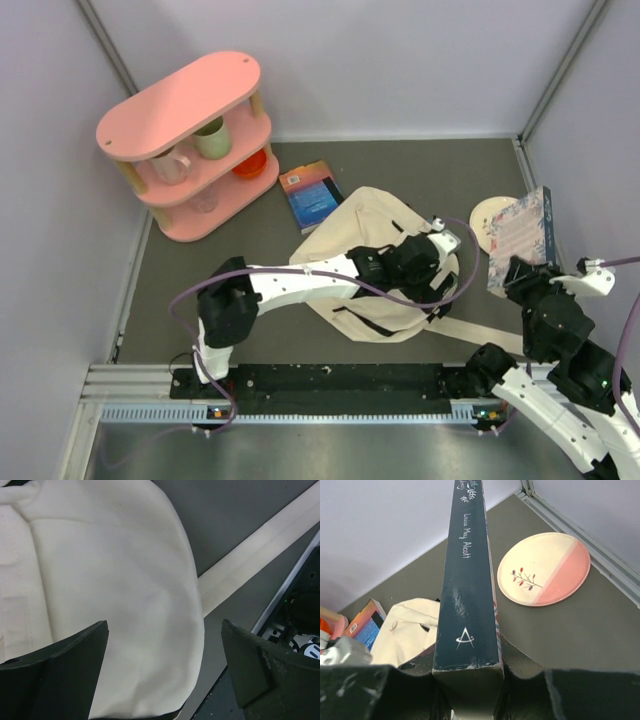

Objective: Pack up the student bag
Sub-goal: Place the book in the student bag.

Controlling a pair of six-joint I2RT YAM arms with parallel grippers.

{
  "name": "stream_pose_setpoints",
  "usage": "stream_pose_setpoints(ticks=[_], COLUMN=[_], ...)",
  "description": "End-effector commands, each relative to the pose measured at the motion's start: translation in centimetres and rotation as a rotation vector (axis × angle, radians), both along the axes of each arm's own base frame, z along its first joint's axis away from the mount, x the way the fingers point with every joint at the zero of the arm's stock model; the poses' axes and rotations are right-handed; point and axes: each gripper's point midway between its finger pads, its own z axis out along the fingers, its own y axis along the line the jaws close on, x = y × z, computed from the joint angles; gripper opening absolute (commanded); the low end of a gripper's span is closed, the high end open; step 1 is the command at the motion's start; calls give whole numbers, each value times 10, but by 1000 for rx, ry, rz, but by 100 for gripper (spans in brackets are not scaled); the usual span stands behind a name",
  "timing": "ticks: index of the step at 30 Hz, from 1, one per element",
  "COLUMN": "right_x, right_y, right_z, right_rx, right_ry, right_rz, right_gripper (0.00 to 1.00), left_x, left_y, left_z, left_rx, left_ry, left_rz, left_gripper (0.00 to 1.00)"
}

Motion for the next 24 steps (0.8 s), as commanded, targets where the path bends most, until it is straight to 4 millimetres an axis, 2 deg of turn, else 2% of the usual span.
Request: stream_pose_setpoints(ticks=[1,7,9,11,14,15,17,18,21,24], right_x=[-6,-5,-4,-4,-4,-4,-4,-4,-3,-2], right_y=[-9,-3,-1,0,2,3,4,5,7,10], right_z=[28,23,22,21,20,19,17,15,12,9], right_rx=[92,113,121,124,130,130,133,136,141,153], right_ry=[-91,-85,-85,-82,-82,-79,-77,-75,-68,-63], right_rz=[-32,-3,3,7,18,23,26,28,34,43], right_gripper=[0,0,0,0,0,0,0,0,0,0], left_x=[-13,-22,-21,-8,10,17,21,24,26,25], left_y=[-23,-26,-22,-12,7,13,19,22,25,25], left_z=[7,-30,-41,-48,-55,-54,-53,-51,-39,-30], left_rx=[10,72,101,153,238,262,291,294,272,238], left_ry=[-41,2,0,-50,-129,-164,-198,-211,-218,-214], left_rz=[-25,-39,-21,27,103,126,124,136,149,162], left_gripper=[99,98,96,95,83,72,61,48,40,40])
